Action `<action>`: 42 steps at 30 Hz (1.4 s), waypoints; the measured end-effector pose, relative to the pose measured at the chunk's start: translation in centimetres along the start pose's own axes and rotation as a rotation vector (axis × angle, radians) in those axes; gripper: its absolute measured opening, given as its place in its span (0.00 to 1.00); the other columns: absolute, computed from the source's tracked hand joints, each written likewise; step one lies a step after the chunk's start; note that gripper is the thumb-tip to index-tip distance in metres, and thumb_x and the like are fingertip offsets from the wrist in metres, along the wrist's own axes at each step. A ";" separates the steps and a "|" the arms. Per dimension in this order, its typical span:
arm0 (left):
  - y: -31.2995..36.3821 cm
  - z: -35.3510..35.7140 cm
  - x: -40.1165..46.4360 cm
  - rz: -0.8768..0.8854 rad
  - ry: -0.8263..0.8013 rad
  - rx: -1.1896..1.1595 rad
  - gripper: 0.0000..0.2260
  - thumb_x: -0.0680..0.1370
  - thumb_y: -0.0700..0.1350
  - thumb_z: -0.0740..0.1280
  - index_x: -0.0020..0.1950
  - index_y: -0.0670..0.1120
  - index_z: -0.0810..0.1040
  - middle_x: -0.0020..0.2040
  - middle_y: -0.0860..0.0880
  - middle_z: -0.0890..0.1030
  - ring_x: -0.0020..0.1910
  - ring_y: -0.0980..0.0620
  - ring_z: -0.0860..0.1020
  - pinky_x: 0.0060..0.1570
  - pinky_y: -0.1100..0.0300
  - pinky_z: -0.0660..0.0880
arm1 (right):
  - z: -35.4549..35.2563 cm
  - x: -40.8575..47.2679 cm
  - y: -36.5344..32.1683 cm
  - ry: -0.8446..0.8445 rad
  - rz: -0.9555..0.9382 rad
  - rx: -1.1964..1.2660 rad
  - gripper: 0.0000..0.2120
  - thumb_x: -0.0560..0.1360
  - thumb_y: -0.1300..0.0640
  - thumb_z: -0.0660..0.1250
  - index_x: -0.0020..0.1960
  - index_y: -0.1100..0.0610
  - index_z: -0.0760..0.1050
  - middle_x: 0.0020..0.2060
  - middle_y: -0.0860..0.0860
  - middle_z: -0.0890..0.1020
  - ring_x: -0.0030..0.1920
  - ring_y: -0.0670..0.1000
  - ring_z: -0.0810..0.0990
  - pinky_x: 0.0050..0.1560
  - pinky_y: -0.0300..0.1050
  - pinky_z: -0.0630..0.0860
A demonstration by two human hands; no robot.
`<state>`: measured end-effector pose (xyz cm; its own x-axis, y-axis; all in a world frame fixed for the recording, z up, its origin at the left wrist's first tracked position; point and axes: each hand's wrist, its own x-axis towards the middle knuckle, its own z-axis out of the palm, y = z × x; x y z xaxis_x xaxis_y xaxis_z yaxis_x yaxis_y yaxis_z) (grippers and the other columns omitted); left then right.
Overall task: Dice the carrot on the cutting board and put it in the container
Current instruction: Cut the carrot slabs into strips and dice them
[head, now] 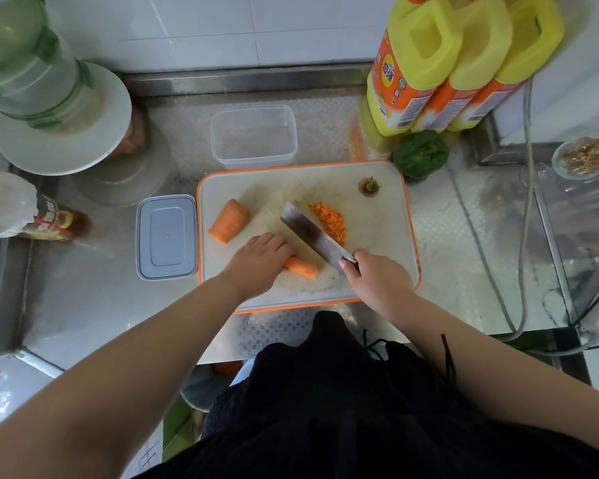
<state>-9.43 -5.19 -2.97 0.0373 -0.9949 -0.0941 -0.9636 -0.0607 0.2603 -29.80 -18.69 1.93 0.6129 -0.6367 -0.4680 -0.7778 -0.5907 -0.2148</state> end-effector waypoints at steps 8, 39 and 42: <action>0.2 -2.0 1.7 -0.082 -0.212 -0.128 0.13 0.78 0.49 0.68 0.62 0.51 0.79 0.57 0.49 0.77 0.58 0.48 0.72 0.52 0.57 0.67 | 0.2 -0.2 0.2 -0.015 0.006 0.013 0.17 0.81 0.45 0.53 0.41 0.56 0.64 0.29 0.49 0.70 0.34 0.55 0.74 0.34 0.47 0.69; 2.0 -1.0 0.1 -0.128 0.209 -0.054 0.13 0.71 0.51 0.72 0.51 0.46 0.82 0.50 0.48 0.81 0.52 0.46 0.76 0.51 0.53 0.74 | 0.0 -0.2 0.7 0.031 0.039 0.066 0.17 0.81 0.45 0.53 0.40 0.56 0.63 0.27 0.49 0.69 0.32 0.55 0.72 0.32 0.46 0.66; 2.3 -0.1 -0.8 -0.126 0.046 -0.055 0.19 0.64 0.49 0.80 0.52 0.46 0.82 0.49 0.49 0.81 0.51 0.45 0.80 0.48 0.51 0.78 | 0.0 -0.4 0.6 0.062 0.015 0.062 0.17 0.81 0.45 0.53 0.41 0.56 0.63 0.26 0.48 0.67 0.31 0.55 0.71 0.31 0.46 0.66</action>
<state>-11.68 -4.52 -2.15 0.1702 -0.9817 -0.0853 -0.9347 -0.1882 0.3016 -30.53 -18.84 2.01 0.6069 -0.6758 -0.4184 -0.7930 -0.5502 -0.2616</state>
